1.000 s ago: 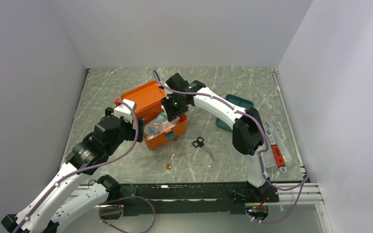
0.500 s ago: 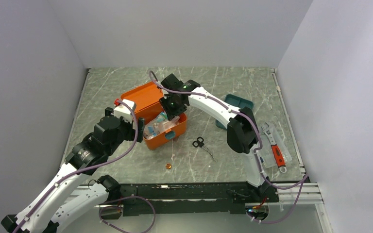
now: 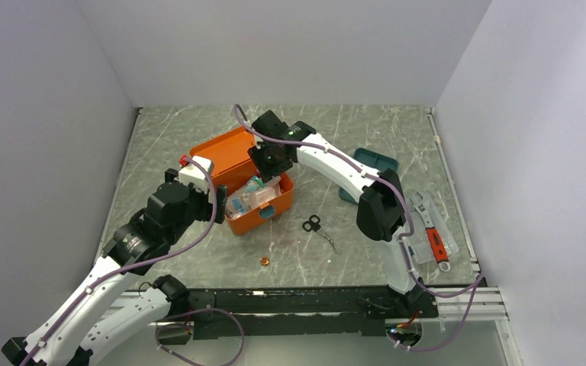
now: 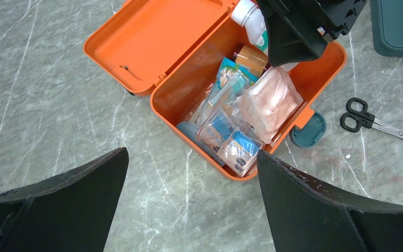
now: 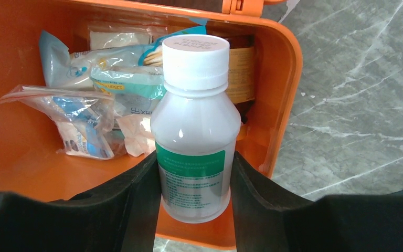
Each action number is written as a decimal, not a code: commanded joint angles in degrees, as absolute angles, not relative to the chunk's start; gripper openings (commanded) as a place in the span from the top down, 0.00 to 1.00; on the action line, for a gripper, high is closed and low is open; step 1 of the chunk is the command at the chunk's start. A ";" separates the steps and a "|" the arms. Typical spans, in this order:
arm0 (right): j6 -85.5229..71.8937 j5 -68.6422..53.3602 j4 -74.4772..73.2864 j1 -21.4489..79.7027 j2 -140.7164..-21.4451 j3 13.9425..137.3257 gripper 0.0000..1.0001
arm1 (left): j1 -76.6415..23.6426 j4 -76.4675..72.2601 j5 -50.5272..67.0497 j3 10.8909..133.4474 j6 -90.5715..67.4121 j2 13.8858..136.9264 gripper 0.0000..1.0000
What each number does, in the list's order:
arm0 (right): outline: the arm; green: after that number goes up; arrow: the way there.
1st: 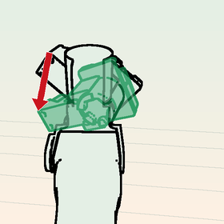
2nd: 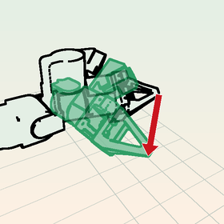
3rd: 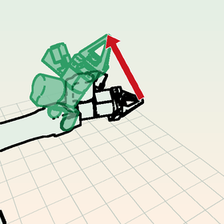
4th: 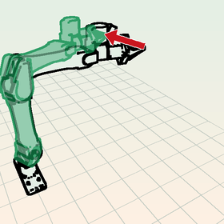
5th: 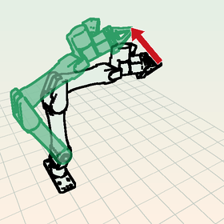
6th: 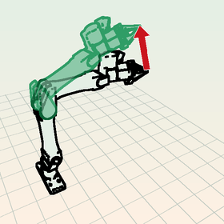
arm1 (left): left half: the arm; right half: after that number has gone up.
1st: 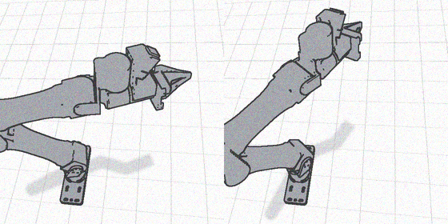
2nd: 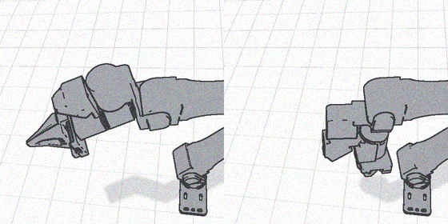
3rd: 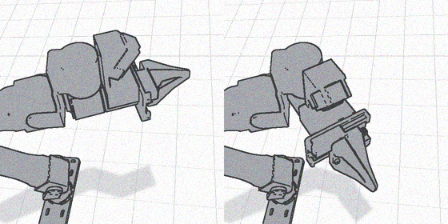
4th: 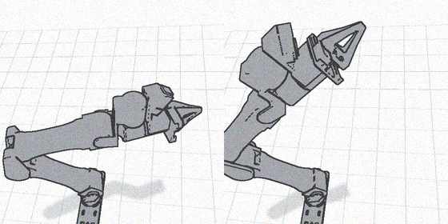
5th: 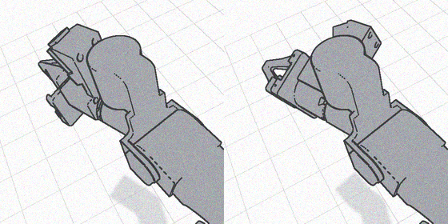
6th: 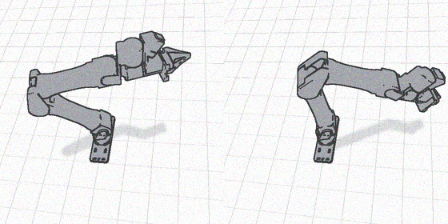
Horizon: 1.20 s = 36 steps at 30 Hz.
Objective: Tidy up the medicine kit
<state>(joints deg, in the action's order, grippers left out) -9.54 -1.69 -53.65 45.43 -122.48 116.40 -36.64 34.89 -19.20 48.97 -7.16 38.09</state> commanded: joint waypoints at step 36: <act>-12.63 7.90 -43.57 46.68 -106.21 106.51 0.35 | -36.79 32.79 -19.43 48.77 -7.38 37.94 0.01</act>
<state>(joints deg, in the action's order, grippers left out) -11.25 3.99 -48.45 46.70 -114.65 109.27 -36.64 34.89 -19.18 48.95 -7.16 38.13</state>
